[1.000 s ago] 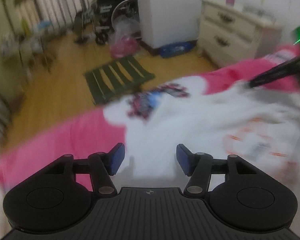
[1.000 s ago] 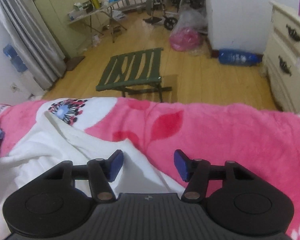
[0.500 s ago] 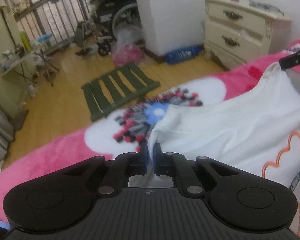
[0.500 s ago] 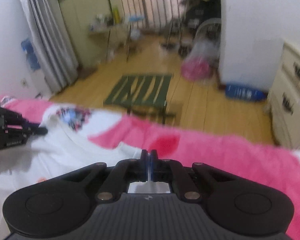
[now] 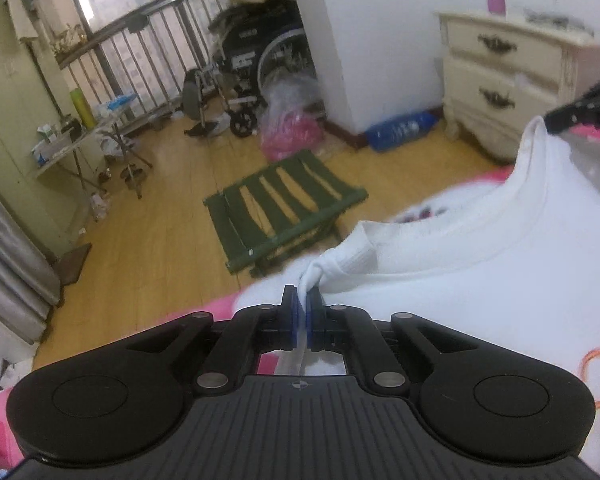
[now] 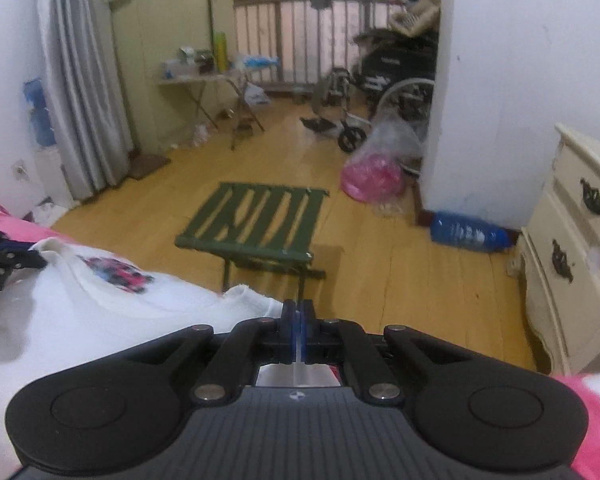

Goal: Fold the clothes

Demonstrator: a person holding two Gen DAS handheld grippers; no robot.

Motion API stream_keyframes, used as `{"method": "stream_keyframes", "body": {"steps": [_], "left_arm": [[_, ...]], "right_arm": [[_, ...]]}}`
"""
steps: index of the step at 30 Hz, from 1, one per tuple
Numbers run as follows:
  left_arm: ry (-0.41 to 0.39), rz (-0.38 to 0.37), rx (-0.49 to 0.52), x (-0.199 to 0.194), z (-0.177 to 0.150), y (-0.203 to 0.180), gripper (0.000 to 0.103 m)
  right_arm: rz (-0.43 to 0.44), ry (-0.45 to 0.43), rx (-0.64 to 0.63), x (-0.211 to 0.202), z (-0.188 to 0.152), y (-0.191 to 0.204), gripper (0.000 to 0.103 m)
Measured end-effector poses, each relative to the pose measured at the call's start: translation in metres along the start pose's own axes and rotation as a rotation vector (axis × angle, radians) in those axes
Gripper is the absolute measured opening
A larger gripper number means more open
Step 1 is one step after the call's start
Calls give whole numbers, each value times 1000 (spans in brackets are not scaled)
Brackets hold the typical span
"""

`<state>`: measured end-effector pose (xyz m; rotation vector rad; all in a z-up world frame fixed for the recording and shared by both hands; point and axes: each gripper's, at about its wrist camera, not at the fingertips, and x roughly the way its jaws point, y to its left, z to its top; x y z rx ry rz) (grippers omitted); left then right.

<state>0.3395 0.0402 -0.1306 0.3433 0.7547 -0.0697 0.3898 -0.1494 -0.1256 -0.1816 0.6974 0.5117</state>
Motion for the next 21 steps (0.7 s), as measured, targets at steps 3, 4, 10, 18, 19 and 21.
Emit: {"method": "stream_keyframes", "body": {"steps": [3,4,10,18,19,21], "left_arm": [[20,19,22,9,-8,-6,4],[17,30,27,7,-7,-8,5],[32,41,-152,-14,11,26,58],[-42,-72,-399,-122,23,77,67],[-59,-91,-401,-143,22,81,68],[-86,-118,-381,-186,15,86,70]], "right_arm": [[-1,112,69,34,-12,-9,1],[-24,105,104,37,-14,-12,1],[27,-11,434,-3,-3,-60,13],[137,-92,641,-133,-11,-108,20],[147,-93,639,-152,-15,-107,21],[154,-91,625,-191,-28,-100,22]]}}
